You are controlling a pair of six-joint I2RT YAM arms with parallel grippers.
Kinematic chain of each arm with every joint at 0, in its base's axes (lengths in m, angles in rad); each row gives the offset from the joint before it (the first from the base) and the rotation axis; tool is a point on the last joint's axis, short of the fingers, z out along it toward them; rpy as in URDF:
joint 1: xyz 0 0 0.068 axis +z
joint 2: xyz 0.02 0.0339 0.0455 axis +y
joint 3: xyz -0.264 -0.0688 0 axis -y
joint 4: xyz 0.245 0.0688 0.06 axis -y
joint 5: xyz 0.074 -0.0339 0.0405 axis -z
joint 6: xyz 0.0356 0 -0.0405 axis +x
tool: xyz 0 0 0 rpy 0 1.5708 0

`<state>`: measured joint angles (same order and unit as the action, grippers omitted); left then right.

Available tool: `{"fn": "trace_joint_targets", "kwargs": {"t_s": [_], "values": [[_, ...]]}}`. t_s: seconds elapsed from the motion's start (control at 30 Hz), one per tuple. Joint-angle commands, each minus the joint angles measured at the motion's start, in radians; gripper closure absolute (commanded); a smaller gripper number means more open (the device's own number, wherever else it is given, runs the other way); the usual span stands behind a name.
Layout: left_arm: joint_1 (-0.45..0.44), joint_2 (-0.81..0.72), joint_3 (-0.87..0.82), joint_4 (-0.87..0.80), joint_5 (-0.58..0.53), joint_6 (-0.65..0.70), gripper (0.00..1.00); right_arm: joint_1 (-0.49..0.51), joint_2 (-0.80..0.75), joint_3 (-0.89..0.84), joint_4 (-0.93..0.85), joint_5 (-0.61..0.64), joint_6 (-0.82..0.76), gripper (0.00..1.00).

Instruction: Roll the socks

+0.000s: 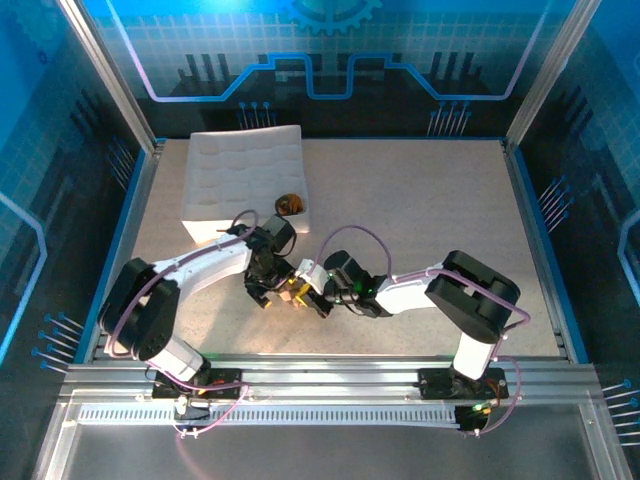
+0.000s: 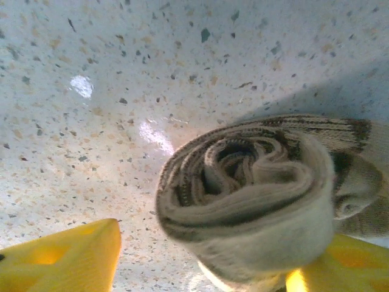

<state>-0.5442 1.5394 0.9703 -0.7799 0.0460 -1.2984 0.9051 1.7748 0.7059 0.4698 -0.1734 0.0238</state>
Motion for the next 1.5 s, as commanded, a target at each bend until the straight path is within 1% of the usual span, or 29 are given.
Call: {"fn": "trace_joint_targets", "kwargs": {"t_s": [0.0,0.13,0.23,0.3,0.4,0.6,0.67,0.8,0.87,0.93,1.07,1.2,1.3,1.37,1.47], "values": [[0.016,-0.072,0.012,0.005,0.014,0.057,0.28,-0.029,0.086,-0.044,-0.245,0.018,0.045,1.00],[0.033,-0.108,-0.026,0.044,-0.002,0.100,0.37,-0.039,0.099,-0.019,-0.267,0.004,0.055,1.00],[0.037,-0.107,-0.061,0.086,0.015,0.106,0.45,-0.042,0.109,-0.008,-0.280,-0.002,0.059,1.00],[0.036,-0.092,-0.075,0.109,0.029,0.107,0.48,-0.043,0.114,-0.004,-0.284,-0.006,0.059,1.00],[0.033,-0.067,-0.087,0.136,0.047,0.105,0.49,-0.043,0.121,0.004,-0.299,-0.009,0.059,1.00],[0.024,-0.004,-0.100,0.172,0.047,0.111,0.49,-0.056,0.139,0.025,-0.326,-0.014,0.059,1.00],[0.019,0.030,-0.097,0.172,0.036,0.114,0.53,-0.063,0.150,0.036,-0.338,-0.007,0.060,1.00],[0.012,0.136,-0.085,0.100,0.031,0.116,0.65,-0.086,0.161,0.041,-0.317,-0.023,0.053,1.00],[0.012,0.173,-0.084,0.042,0.033,0.111,0.71,-0.090,0.160,0.052,-0.313,-0.045,0.015,1.00],[0.012,0.191,-0.092,-0.012,0.035,0.106,0.78,-0.091,0.159,0.071,-0.308,-0.093,-0.039,1.00],[0.010,0.171,-0.134,-0.080,0.070,0.067,0.82,-0.090,0.171,0.132,-0.359,-0.198,-0.161,1.00],[0.005,0.086,-0.206,-0.131,0.092,-0.013,0.83,-0.080,0.168,0.160,-0.388,-0.270,-0.252,1.00],[0.005,0.029,-0.259,-0.099,0.113,-0.089,0.84,-0.059,0.142,0.158,-0.381,-0.276,-0.284,0.96],[0.004,0.034,-0.253,-0.085,0.114,-0.125,0.86,-0.033,0.109,0.150,-0.365,-0.250,-0.305,0.90],[0.004,0.096,-0.189,-0.109,0.097,-0.144,0.87,0.009,0.030,0.112,-0.298,-0.174,-0.322,0.75]]}}
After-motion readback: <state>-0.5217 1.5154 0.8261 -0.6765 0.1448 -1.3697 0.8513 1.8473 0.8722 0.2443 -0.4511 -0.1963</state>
